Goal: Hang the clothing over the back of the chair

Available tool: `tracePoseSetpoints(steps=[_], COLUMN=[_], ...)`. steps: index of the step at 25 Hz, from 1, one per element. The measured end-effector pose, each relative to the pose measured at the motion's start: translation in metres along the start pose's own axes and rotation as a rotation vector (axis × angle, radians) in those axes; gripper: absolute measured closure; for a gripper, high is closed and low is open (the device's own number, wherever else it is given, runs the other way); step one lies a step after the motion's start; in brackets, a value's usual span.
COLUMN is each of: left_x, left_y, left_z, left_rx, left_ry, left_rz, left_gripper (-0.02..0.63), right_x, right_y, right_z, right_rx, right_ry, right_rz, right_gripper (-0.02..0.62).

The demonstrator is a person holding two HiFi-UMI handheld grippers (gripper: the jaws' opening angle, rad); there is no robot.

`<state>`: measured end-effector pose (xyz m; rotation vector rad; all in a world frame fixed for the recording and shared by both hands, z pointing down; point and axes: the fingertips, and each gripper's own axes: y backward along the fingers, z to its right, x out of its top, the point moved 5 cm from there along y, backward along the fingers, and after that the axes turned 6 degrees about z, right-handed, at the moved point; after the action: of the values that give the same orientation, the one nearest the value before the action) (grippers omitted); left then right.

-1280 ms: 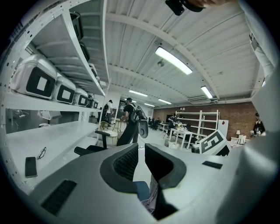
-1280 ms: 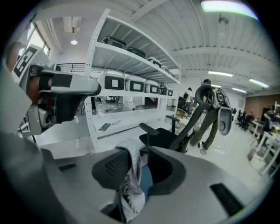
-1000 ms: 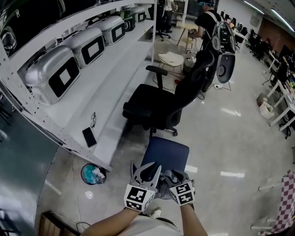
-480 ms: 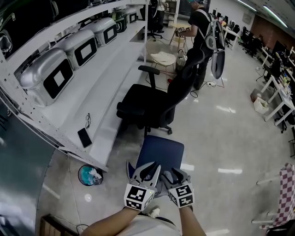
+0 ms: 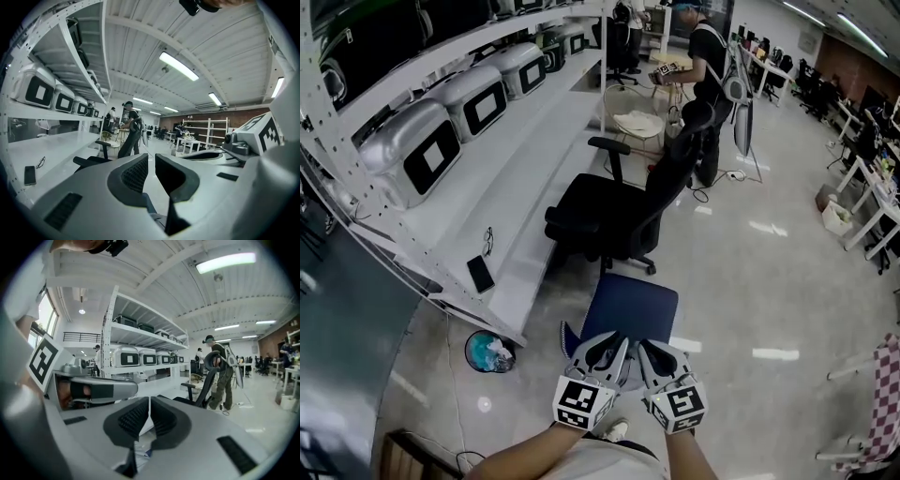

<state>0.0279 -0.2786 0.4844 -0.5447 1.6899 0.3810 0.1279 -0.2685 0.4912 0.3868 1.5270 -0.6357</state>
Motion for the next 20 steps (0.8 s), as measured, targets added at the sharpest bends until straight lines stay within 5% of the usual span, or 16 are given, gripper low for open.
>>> tracePoseSetpoints(steps=[12, 20], left_x=[-0.038, -0.033], left_y=[0.073, 0.107], left_z=[0.028, 0.043], left_rx=[0.11, 0.062], left_ry=[-0.019, -0.021], left_rz=[-0.072, -0.053], left_gripper=[0.565, 0.571], right_x=[-0.026, -0.025], right_y=[0.036, 0.062], right_z=[-0.042, -0.077], right_rx=[0.129, 0.108], right_ry=[-0.113, -0.101], right_rz=[0.055, 0.055], right_gripper=[0.574, 0.574])
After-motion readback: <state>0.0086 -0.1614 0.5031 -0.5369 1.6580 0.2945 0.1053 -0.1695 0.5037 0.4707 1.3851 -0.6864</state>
